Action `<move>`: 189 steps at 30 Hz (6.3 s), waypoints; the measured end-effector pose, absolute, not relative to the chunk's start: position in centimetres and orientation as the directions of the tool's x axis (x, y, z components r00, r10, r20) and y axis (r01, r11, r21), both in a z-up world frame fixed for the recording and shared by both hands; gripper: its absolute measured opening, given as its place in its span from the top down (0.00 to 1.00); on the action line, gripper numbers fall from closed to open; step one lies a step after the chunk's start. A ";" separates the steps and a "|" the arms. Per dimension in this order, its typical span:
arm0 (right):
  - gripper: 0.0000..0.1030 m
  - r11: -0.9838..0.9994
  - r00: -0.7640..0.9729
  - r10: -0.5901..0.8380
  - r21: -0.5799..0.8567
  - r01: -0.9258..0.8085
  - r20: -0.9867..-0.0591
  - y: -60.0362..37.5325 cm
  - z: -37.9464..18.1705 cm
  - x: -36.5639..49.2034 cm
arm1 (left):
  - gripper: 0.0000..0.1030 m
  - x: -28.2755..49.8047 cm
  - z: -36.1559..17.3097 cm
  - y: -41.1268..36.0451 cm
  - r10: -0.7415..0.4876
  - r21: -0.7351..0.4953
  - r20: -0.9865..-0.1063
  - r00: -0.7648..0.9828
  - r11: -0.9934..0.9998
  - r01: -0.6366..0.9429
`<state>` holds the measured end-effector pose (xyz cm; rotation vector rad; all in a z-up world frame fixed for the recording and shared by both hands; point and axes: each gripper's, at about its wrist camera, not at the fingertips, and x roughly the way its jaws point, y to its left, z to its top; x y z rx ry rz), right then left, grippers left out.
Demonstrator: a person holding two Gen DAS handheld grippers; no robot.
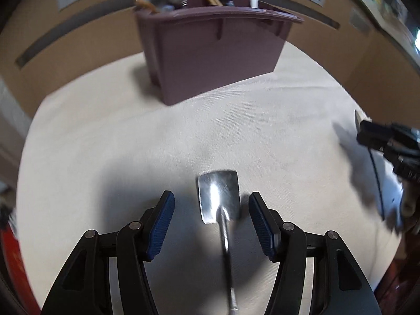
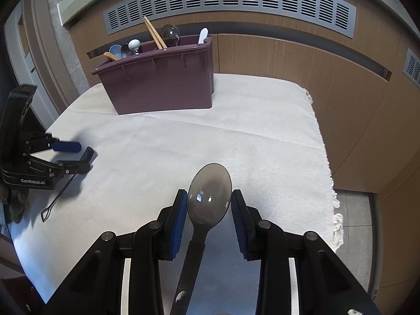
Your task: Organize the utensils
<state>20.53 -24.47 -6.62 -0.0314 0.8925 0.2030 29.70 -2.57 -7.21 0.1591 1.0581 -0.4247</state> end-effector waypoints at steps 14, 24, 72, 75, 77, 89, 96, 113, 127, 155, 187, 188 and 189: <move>0.70 0.974 0.605 0.187 0.066 -0.217 -0.774 -23.7 -6.9 20.3 | 0.43 28.5 -7.8 -4.3 -0.192 -0.027 -0.856 0.481 0.944 0.329; 0.70 0.973 0.615 0.198 0.077 -0.219 -0.763 -23.7 -6.6 20.1 | 0.68 27.9 -7.1 -3.5 -0.235 -0.090 -0.820 0.522 0.953 0.288; 0.96 0.973 0.891 0.185 -0.051 -0.226 -0.415 -23.5 12.1 32.6 | 0.68 32.5 10.1 0.4 -0.247 -0.318 -0.130 0.960 0.928 0.195; 0.96 0.972 0.884 0.171 -0.069 -0.223 -0.435 -23.3 11.6 33.0 | 0.68 32.2 9.8 0.5 -0.243 -0.310 -0.140 0.960 0.931 0.190; 0.96 0.975 0.875 0.161 -0.064 -0.213 -0.456 -23.6 11.2 33.4 | 0.68 32.1 9.5 0.6 -0.242 -0.317 -0.148 0.959 0.930 0.186; 0.96 0.980 0.862 0.171 -0.006 -0.198 -0.477 -27.3 8.5 33.0 | 0.68 33.8 9.7 -1.8 -0.216 -0.270 -0.210 0.953 0.950 0.156; 0.96 0.978 0.804 0.208 0.097 -0.186 -0.557 -33.0 3.4 33.6 | 0.68 36.7 9.9 -4.6 -0.171 -0.252 -0.234 0.957 0.962 0.110; 0.96 0.952 0.739 0.266 0.049 -0.301 -0.619 -30.5 -2.3 33.1 | 0.68 36.8 7.4 -6.2 0.011 -0.249 -0.004 1.000 0.968 -0.011; 0.96 0.935 0.698 0.320 0.094 -0.342 -0.641 -30.1 -2.3 34.7 | 0.68 37.0 4.5 -5.0 0.009 -0.239 -0.078 0.997 0.971 -0.028; 0.93 0.860 0.452 0.462 0.260 -0.440 -0.763 -26.4 -8.9 47.1 | 0.68 29.2 6.5 1.9 -0.272 -0.342 -0.269 0.924 0.924 0.172; 0.82 0.557 0.482 0.339 -0.241 -0.795 -0.808 -14.2 -9.1 49.4 | 0.67 27.2 -3.3 10.3 -0.134 -0.371 -0.524 0.841 0.925 -0.085; 0.80 0.550 0.485 0.342 -0.247 -0.798 -0.805 -14.9 -9.2 49.3 | 0.67 27.2 -3.3 10.4 -0.134 -0.373 -0.526 0.840 0.924 -0.086; 0.80 0.536 0.479 0.349 -0.248 -0.807 -0.806 -14.6 -9.3 49.4 | 0.67 27.2 -3.4 10.6 -0.133 -0.375 -0.528 0.839 0.923 -0.090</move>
